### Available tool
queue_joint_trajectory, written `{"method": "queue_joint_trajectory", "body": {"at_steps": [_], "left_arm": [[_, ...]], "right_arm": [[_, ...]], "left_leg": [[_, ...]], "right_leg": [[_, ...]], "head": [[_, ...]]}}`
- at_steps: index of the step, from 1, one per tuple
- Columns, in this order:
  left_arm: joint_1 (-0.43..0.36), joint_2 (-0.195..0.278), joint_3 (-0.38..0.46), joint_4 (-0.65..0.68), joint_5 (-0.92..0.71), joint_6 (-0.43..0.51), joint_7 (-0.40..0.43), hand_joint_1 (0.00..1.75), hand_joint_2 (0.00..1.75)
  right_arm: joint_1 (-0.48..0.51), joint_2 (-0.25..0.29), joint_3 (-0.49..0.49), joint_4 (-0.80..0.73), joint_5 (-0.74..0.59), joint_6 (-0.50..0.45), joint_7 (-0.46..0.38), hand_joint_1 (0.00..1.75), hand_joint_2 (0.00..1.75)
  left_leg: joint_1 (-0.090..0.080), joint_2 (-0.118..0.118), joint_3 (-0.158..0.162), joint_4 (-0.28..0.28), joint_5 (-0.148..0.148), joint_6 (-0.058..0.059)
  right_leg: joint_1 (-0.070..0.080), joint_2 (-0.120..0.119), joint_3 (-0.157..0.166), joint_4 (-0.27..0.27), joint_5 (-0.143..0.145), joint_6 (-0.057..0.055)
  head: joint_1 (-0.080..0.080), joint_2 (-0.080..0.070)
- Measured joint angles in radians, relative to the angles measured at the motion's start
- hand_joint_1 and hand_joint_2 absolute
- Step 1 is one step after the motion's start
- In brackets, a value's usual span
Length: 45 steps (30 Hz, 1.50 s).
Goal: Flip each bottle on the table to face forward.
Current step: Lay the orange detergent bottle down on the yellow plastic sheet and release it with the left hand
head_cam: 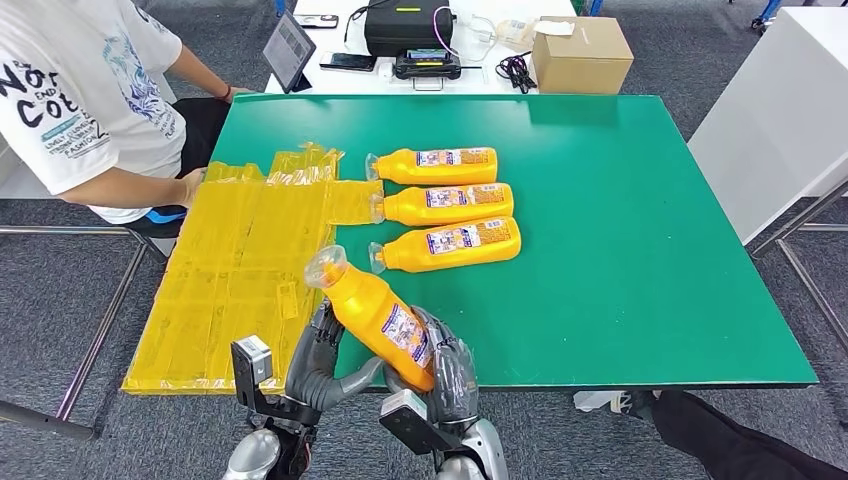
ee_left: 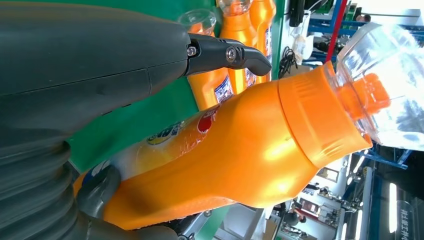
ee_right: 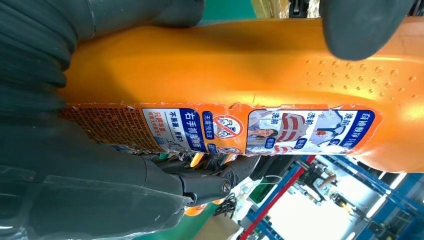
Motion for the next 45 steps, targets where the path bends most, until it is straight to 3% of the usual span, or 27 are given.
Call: {"method": "queue_joint_trajectory", "body": {"at_steps": [10, 27, 31, 34, 38, 45], "left_arm": [[-0.034, -0.004, 0.005, 0.057, 0.048, -0.033, 0.016, 0.0, 1.75], [-0.055, -0.005, 0.034, 0.118, 0.336, -0.292, 0.004, 0.02, 1.75], [-0.049, -0.001, 0.036, 0.115, 0.31, -0.343, -0.019, 1.13, 1.75], [-0.045, 0.007, 0.029, 0.105, 0.247, -0.343, -0.052, 1.13, 1.75], [-0.041, 0.009, 0.026, 0.095, 0.233, -0.343, -0.06, 1.75, 1.75], [-0.038, 0.01, 0.026, 0.086, 0.196, -0.338, -0.081, 1.75, 1.75]], "right_arm": [[-0.027, 0.003, 0.048, 0.034, 0.125, 0.0, -0.001, 1.75, 1.75], [-0.077, -0.032, 0.238, 0.067, -0.025, 0.103, 0.004, 1.75, 1.75], [-0.08, -0.036, 0.254, 0.069, -0.051, 0.101, 0.001, 1.75, 1.75], [-0.079, -0.037, 0.255, 0.069, -0.059, 0.101, -0.003, 1.75, 1.75], [-0.079, -0.037, 0.255, 0.068, -0.06, 0.102, -0.005, 1.75, 1.75], [-0.079, -0.037, 0.255, 0.066, -0.052, 0.107, -0.006, 1.75, 1.75]], "left_leg": [[0.0, 0.0, 0.0, 0.0, 0.0, 0.0], [0.0, 0.001, 0.0, 0.0, 0.0, 0.0], [0.0, 0.001, 0.0, 0.0, 0.0, 0.0], [0.0, 0.001, 0.0, 0.0, 0.0, 0.0], [0.0, 0.001, 0.0, 0.0, 0.0, 0.0], [0.0, 0.001, 0.0, 0.0, 0.0, 0.0]], "right_leg": [[0.0, 0.0, 0.0, 0.0, 0.0, 0.0], [0.0, 0.0, -0.001, 0.0, 0.0, 0.0], [0.0, 0.0, -0.001, 0.0, 0.0, 0.0], [0.0, 0.0, -0.001, 0.0, 0.0, 0.0], [0.0, 0.0, -0.001, 0.0, 0.0, 0.0], [0.0, 0.0, -0.001, 0.0, 0.0, 0.0]], "head": [[0.0, 0.0], [0.0, 0.0], [0.0, 0.0], [0.0, 0.0], [0.0, 0.0], [0.0, 0.0]]}}
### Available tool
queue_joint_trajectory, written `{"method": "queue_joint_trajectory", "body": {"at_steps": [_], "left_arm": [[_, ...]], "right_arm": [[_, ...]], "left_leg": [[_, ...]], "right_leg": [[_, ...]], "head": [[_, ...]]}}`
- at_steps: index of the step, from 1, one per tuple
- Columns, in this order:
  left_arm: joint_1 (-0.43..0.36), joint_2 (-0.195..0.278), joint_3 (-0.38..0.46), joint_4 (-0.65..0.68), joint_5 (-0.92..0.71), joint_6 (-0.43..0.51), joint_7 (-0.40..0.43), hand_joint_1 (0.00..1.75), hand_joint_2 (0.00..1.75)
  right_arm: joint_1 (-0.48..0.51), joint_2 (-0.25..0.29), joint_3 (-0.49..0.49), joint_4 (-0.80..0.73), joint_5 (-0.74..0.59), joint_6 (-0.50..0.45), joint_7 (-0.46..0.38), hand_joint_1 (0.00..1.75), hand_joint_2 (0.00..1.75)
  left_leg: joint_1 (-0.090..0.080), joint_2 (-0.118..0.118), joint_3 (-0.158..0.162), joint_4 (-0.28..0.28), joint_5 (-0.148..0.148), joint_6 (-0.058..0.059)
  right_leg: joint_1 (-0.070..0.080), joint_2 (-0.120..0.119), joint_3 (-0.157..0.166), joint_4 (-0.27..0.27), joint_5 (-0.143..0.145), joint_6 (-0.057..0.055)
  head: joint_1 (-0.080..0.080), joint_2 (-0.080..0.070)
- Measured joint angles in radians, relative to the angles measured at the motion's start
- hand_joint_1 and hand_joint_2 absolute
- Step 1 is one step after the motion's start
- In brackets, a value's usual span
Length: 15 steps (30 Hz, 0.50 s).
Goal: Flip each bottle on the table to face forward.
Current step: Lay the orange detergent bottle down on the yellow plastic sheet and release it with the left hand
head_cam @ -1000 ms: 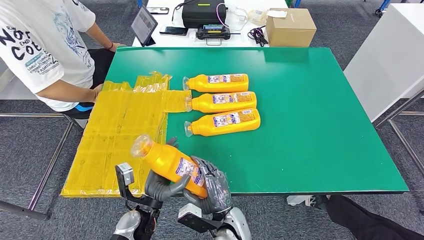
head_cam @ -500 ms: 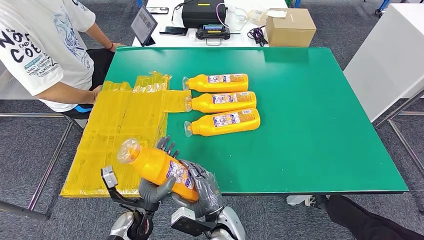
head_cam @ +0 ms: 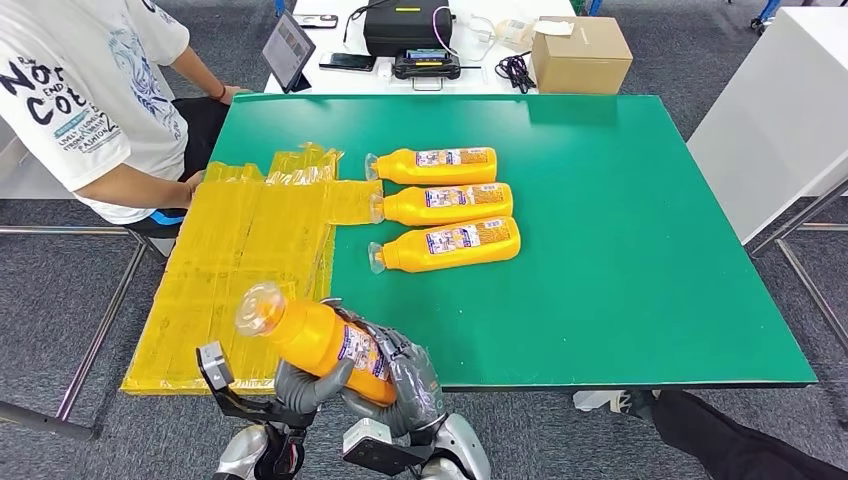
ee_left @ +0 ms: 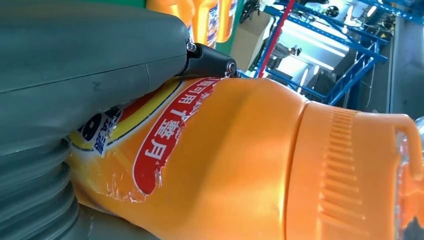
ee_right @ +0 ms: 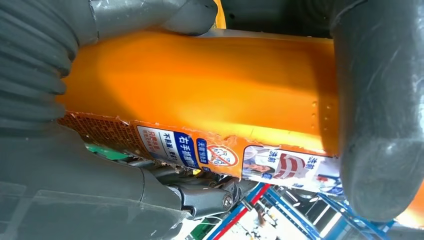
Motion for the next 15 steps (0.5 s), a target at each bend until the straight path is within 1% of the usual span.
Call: {"method": "queue_joint_trajectory", "body": {"at_steps": [6, 7, 10, 11, 14, 15], "left_arm": [[0.004, 0.001, -0.001, -0.011, -0.051, 0.036, -0.014, 1.75, 1.75], [0.006, 0.002, -0.001, -0.014, -0.057, 0.042, -0.015, 1.75, 1.75], [0.009, 0.002, -0.001, -0.019, -0.064, 0.054, -0.015, 1.75, 1.75], [0.009, 0.002, -0.001, -0.021, -0.067, 0.061, -0.015, 1.75, 1.75], [0.011, 0.001, -0.001, -0.034, -0.088, 0.109, -0.013, 1.75, 1.75], [0.013, 0.001, 0.0, -0.04, -0.102, 0.134, -0.013, 1.75, 1.75]], "right_arm": [[0.0, 0.0, -0.001, 0.0, 0.002, 0.013, 0.0, 1.75, 1.75], [0.0, 0.0, -0.001, 0.0, 0.003, 0.014, 0.001, 1.4, 1.75], [0.0, 0.0, -0.003, 0.0, 0.007, 0.019, 0.002, 0.09, 1.75], [0.001, 0.0, -0.004, 0.001, 0.012, 0.019, 0.002, 0.0, 1.31], [0.005, 0.001, -0.017, 0.003, 0.026, 0.021, 0.006, 0.0, 0.0], [0.008, 0.001, -0.023, 0.002, 0.031, 0.022, 0.01, 0.0, 0.0]], "left_leg": [[0.0, 0.0, 0.0, 0.0, 0.0, 0.0], [0.0, 0.0, 0.0, 0.0, 0.0, 0.0], [0.0, 0.0, 0.0, 0.0, 0.0, 0.0], [0.0, 0.0, 0.0, 0.0, 0.0, 0.0], [0.0, 0.0, 0.0, 0.0, 0.0, 0.0], [0.0, 0.0, 0.0, 0.0, 0.0, 0.0]], "right_leg": [[0.0, 0.0, 0.0, 0.0, 0.0, 0.0], [0.0, 0.0, 0.0, 0.0, 0.0, 0.0], [0.0, 0.0, 0.0, 0.0, 0.0, 0.0], [0.0, 0.0, 0.0, 0.0, 0.0, 0.0], [0.0, 0.0, 0.0, 0.0, 0.0, 0.0], [0.0, 0.0, 0.0, 0.0, 0.0, 0.0]], "head": [[0.0, 0.0], [0.0, 0.0], [0.0, 0.0], [0.0, 0.0], [0.0, 0.0], [0.0, 0.0]]}}
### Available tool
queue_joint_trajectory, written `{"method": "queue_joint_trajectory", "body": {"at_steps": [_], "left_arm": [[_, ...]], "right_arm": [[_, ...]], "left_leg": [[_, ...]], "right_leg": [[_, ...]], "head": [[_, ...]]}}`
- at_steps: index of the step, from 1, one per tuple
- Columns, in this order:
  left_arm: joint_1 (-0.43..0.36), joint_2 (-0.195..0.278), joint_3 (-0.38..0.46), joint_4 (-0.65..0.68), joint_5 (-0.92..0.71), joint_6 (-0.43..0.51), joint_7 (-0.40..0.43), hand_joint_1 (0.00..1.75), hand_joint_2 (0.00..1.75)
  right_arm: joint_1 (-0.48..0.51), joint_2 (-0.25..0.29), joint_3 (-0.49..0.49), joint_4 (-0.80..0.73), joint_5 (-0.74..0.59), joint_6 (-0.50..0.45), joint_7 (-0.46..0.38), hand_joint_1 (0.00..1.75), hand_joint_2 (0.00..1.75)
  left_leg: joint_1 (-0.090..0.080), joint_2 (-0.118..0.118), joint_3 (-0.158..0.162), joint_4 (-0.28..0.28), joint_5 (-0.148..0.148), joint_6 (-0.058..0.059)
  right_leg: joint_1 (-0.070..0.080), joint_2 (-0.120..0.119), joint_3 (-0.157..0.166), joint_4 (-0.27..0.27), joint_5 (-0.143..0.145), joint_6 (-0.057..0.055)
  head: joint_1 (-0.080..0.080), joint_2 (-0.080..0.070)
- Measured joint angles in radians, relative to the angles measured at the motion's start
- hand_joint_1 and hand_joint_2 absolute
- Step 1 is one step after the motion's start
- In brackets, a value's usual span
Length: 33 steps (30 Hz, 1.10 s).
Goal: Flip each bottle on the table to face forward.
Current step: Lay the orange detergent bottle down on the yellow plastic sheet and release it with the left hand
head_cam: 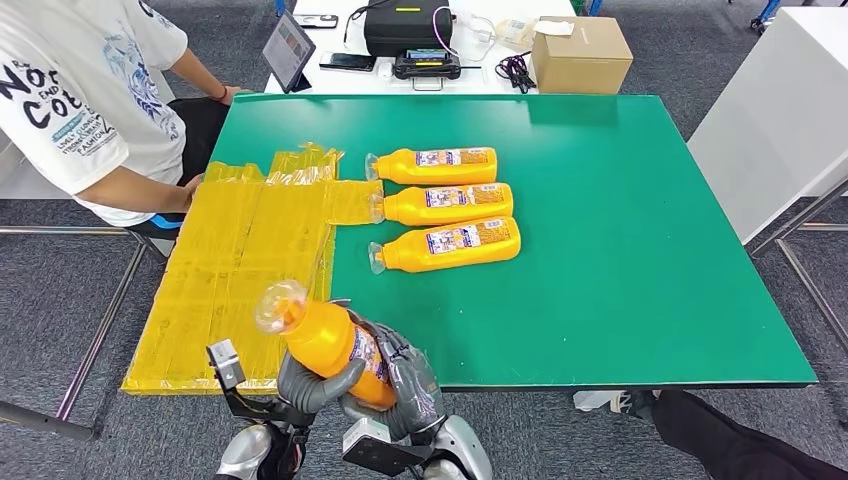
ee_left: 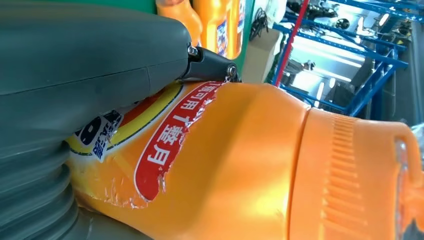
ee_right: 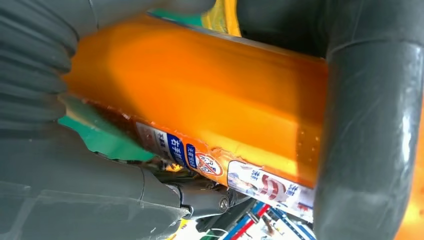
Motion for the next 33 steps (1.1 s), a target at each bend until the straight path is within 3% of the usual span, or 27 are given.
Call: {"method": "queue_joint_trajectory", "body": {"at_steps": [6, 20, 33], "left_arm": [[0.004, -0.01, 0.02, -0.025, -0.096, 0.251, 0.024, 1.75, 1.75], [0.004, -0.031, 0.079, -0.054, -0.072, 0.412, 0.008, 1.75, 1.75], [0.003, -0.035, 0.095, -0.075, -0.058, 0.422, 0.004, 1.75, 1.75]], "right_arm": [[0.032, -0.001, -0.053, -0.072, 0.049, -0.004, 0.055, 0.0, 0.0], [0.088, -0.009, -0.102, -0.226, 0.067, -0.021, 0.081, 0.0, 0.0], [0.102, -0.009, -0.114, -0.26, 0.059, -0.024, 0.077, 0.0, 0.0]], "left_leg": [[0.0, 0.0, 0.0, 0.0, 0.0, 0.0], [0.0, 0.0, 0.0, 0.0, 0.0, 0.0], [0.0, 0.0, 0.0, 0.0, 0.0, 0.0]], "right_leg": [[0.0, 0.0, 0.0, 0.0, 0.0, 0.0], [0.0, 0.0, 0.0, 0.0, 0.0, 0.0], [0.0, 0.0, 0.0, 0.0, 0.0, 0.0]], "head": [[0.0, 0.0], [0.0, 0.0], [0.0, 0.0]]}}
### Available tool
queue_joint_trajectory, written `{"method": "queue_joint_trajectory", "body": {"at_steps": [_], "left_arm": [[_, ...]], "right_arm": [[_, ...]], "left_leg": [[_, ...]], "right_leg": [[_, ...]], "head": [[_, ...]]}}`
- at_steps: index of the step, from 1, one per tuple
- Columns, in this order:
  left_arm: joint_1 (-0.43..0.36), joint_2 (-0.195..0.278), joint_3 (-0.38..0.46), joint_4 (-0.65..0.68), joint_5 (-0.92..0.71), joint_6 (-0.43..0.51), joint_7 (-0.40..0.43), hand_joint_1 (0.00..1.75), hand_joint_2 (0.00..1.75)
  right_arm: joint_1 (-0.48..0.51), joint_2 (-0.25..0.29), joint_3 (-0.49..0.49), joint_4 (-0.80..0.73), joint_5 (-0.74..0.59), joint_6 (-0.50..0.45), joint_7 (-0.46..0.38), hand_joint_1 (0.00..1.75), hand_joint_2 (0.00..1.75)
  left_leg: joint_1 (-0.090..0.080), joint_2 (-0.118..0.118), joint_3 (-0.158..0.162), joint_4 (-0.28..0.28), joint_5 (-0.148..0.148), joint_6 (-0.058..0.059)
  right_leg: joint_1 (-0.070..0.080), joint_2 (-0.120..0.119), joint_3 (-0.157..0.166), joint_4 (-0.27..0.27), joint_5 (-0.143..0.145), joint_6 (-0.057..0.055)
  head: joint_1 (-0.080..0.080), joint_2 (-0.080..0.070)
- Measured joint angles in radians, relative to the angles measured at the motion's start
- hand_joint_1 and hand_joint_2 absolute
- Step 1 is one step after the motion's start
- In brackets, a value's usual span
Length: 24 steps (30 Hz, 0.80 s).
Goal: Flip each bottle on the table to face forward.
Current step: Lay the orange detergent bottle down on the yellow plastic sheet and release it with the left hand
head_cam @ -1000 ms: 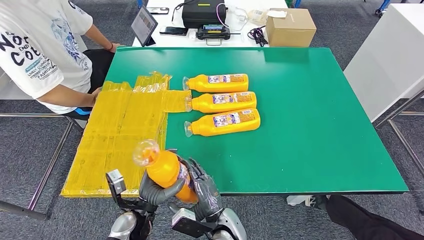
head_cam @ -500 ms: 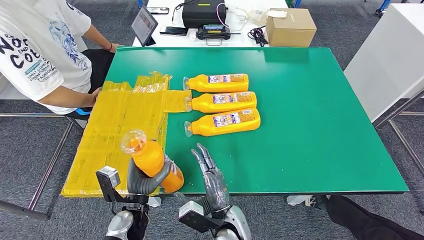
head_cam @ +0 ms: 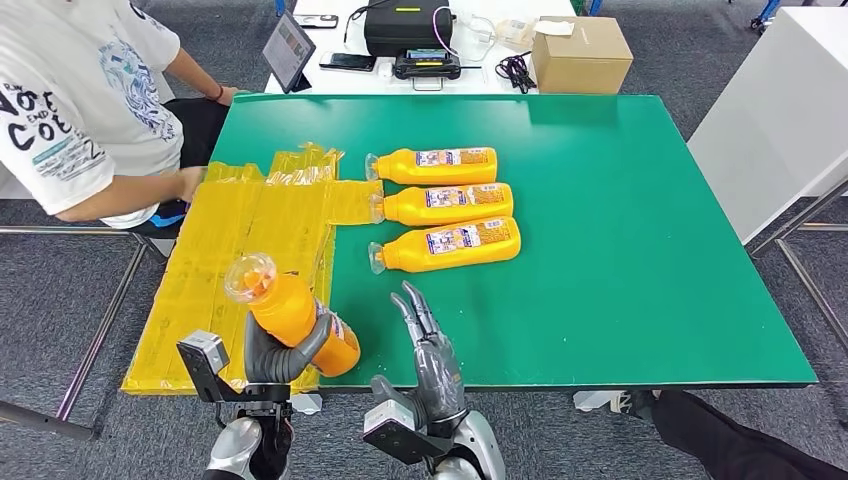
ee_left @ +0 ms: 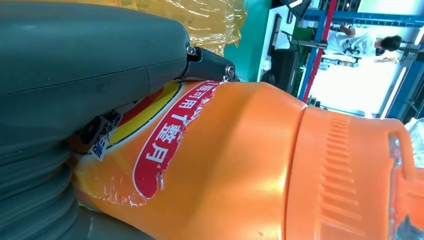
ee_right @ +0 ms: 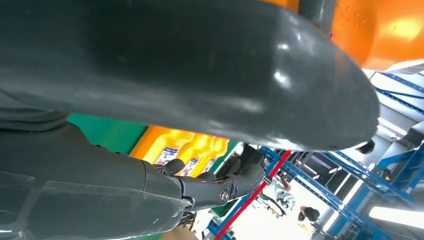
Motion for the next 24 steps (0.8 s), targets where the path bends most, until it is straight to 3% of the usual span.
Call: {"method": "queue_joint_trajectory", "body": {"at_steps": [5, 9, 13, 17, 21, 24], "left_arm": [[-0.016, 0.0, 0.009, -0.025, -0.026, 0.068, -0.038, 1.75, 1.75], [-0.059, 0.011, 0.013, -0.077, -0.194, 0.211, -0.086, 1.75, 1.75], [-0.127, 0.034, 0.013, -0.113, -0.484, 0.382, -0.073, 1.75, 1.75], [-0.226, 0.077, 0.012, -0.05, -0.912, 0.509, 0.027, 1.75, 1.75], [-0.313, 0.117, 0.045, 0.059, -1.312, 0.556, 0.11, 1.75, 1.75], [-0.355, 0.141, 0.082, 0.131, -1.49, 0.558, 0.158, 1.75, 1.75]], "right_arm": [[0.011, 0.0, -0.005, -0.04, -0.053, -0.004, -0.042, 0.0, 0.0], [0.036, -0.003, -0.022, -0.152, -0.122, -0.023, -0.076, 0.0, 0.0], [0.05, -0.008, -0.031, -0.261, -0.171, -0.034, -0.081, 0.0, 0.0], [0.047, -0.008, -0.032, -0.313, -0.195, -0.02, -0.082, 0.0, 0.0], [0.041, -0.008, -0.033, -0.337, -0.217, 0.003, -0.082, 0.0, 0.0], [0.04, -0.008, -0.033, -0.349, -0.223, 0.013, -0.082, 0.0, 0.0]], "left_leg": [[0.0, 0.0, 0.0, 0.0, 0.0, 0.0], [0.0, 0.0, 0.0, 0.0, 0.001, 0.0], [0.0, 0.0, 0.0, 0.0, 0.001, 0.0], [0.0, 0.0, 0.001, 0.0, 0.001, 0.0], [0.0, 0.0, 0.001, 0.0, 0.002, -0.001], [0.0, 0.0, 0.001, 0.0, 0.002, -0.001]], "right_leg": [[0.0, 0.0, 0.0, 0.0, 0.0, 0.0], [0.0, 0.0, 0.0, 0.0, 0.0, 0.0], [0.0, 0.0, 0.001, 0.0, 0.0, 0.0], [0.0, 0.0, 0.001, 0.0, 0.0, 0.0], [0.0, 0.0, 0.001, 0.001, 0.001, 0.0], [0.0, 0.0, 0.001, 0.001, 0.001, 0.0]], "head": [[0.0, 0.0], [0.0, 0.0], [0.0, 0.0], [0.0, 0.0], [0.0, 0.0], [0.0, 0.0]]}}
